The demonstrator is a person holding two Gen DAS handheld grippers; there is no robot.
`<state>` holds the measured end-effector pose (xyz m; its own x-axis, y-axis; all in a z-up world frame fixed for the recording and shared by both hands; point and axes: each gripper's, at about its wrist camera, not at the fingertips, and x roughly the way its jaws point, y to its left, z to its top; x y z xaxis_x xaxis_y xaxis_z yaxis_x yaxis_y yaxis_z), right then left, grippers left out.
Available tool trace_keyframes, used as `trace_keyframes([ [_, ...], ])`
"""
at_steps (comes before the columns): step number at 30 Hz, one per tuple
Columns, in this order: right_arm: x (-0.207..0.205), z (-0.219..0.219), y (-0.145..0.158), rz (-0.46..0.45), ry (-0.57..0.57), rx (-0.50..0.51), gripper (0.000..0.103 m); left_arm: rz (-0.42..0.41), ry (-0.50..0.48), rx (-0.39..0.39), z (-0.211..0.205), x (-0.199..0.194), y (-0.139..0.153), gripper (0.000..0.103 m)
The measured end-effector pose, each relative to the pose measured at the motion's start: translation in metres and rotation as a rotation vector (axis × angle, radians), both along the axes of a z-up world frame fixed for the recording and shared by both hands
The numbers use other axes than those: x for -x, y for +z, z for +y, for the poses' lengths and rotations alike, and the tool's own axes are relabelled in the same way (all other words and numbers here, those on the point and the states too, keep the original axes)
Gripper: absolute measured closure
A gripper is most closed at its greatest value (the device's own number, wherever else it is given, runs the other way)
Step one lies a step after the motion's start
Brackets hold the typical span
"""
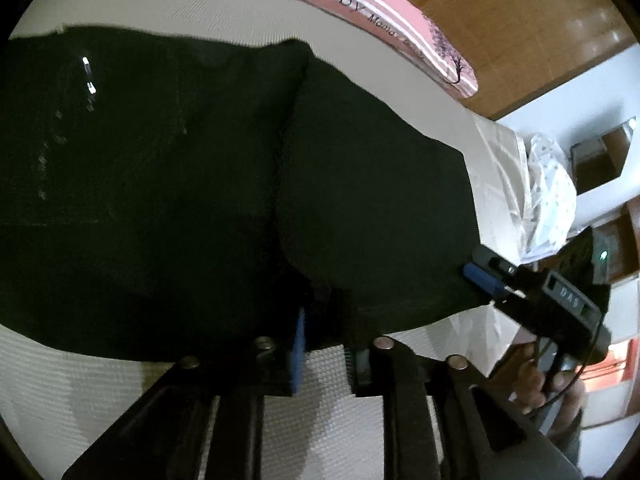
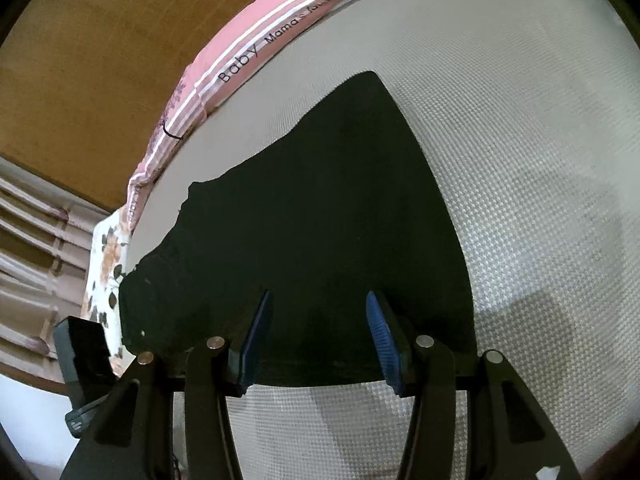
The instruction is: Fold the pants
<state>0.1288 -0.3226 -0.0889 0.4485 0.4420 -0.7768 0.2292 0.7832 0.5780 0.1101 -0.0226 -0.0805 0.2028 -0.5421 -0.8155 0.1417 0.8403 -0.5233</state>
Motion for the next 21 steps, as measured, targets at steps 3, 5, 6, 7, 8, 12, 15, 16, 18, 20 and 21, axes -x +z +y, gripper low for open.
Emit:
trace_keyframes([
  [3, -0.01, 0.006, 0.013, -0.038, 0.026, 0.11, 0.055, -0.063, 0.009, -0.038, 0.005, 0.004, 0.008, 0.082],
  [5, -0.021, 0.011, 0.024, -0.085, 0.061, 0.203, 0.055, -0.109, 0.013, -0.078, 0.01, 0.006, 0.014, 0.082],
  [6, -0.027, 0.012, 0.026, -0.098, 0.069, 0.233, 0.055, -0.13, 0.025, -0.1, 0.013, 0.007, 0.017, 0.082],
  [7, -0.034, 0.013, 0.028, -0.104, 0.07, 0.266, 0.056, -0.155, 0.047, -0.12, 0.02, 0.008, 0.021, 0.082],
  [8, -0.044, 0.014, 0.029, -0.114, 0.071, 0.312, 0.057, -0.17, 0.063, -0.126, 0.024, 0.009, 0.024, 0.082],
  [12, -0.076, 0.016, 0.025, -0.119, 0.079, 0.424, 0.059, -0.229, 0.158, -0.16, 0.059, 0.013, 0.035, 0.069],
  [15, -0.099, 0.014, 0.01, -0.07, 0.079, 0.435, 0.062, -0.243, 0.232, -0.178, 0.091, 0.015, 0.042, 0.068],
  [16, -0.102, 0.013, 0.006, -0.058, 0.077, 0.435, 0.062, -0.241, 0.266, -0.181, 0.104, 0.015, 0.044, 0.068],
  [18, -0.106, 0.011, -0.002, -0.043, 0.066, 0.429, 0.061, -0.237, 0.339, -0.175, 0.131, 0.018, 0.047, 0.067],
  [20, -0.107, 0.013, -0.002, -0.042, 0.067, 0.439, 0.061, -0.23, 0.417, -0.172, 0.157, 0.021, 0.048, 0.066],
  [21, -0.107, 0.014, -0.002, -0.039, 0.071, 0.449, 0.061, -0.227, 0.452, -0.171, 0.167, 0.022, 0.048, 0.064],
])
